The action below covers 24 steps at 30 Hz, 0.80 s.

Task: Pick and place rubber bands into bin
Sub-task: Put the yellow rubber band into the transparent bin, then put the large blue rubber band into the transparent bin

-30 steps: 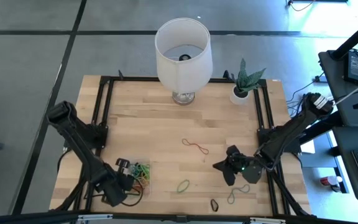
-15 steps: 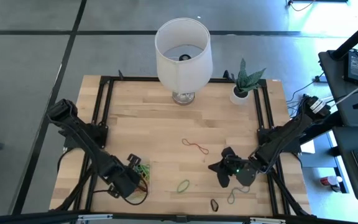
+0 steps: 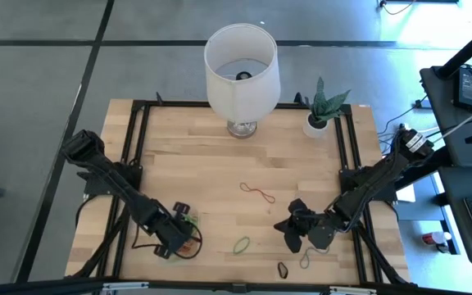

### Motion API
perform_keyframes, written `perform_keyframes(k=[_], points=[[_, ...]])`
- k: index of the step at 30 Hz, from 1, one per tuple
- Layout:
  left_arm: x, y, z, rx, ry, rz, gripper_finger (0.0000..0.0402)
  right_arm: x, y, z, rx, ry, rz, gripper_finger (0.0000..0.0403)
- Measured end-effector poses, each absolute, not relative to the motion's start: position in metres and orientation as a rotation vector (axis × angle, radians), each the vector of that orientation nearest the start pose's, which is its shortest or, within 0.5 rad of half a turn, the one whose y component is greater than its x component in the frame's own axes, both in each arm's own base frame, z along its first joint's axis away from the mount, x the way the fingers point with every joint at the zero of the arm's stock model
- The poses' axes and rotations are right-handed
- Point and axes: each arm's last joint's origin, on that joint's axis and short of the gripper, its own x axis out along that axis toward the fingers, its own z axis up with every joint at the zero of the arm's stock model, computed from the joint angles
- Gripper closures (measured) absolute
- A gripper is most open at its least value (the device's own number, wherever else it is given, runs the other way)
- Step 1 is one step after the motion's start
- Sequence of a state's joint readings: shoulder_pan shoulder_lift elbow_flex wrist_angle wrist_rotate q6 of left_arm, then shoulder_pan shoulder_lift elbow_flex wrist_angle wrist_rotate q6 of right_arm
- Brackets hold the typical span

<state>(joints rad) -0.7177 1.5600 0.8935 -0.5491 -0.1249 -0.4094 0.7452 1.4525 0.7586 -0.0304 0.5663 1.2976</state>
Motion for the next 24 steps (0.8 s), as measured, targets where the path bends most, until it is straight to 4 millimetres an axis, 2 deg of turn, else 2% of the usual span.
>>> perform_keyframes(k=[5,15,19,24], points=[[0.213,-0.181,0.172,0.120,1.200,-0.248,0.0382,0.219,0.181,0.194,0.790,0.579,-0.211,0.0398],[0.209,-0.181,0.177,-0.053,1.259,-0.228,0.0291,0.219,0.181,0.192,0.774,0.592,-0.217,0.0398],[0.203,-0.176,0.192,-0.127,1.250,-0.225,0.0280,0.218,0.180,0.192,0.771,0.593,-0.219,0.0398],[0.192,-0.164,0.218,-0.215,1.168,-0.149,0.0286,0.218,0.180,0.192,0.772,0.593,-0.219,0.0398]])
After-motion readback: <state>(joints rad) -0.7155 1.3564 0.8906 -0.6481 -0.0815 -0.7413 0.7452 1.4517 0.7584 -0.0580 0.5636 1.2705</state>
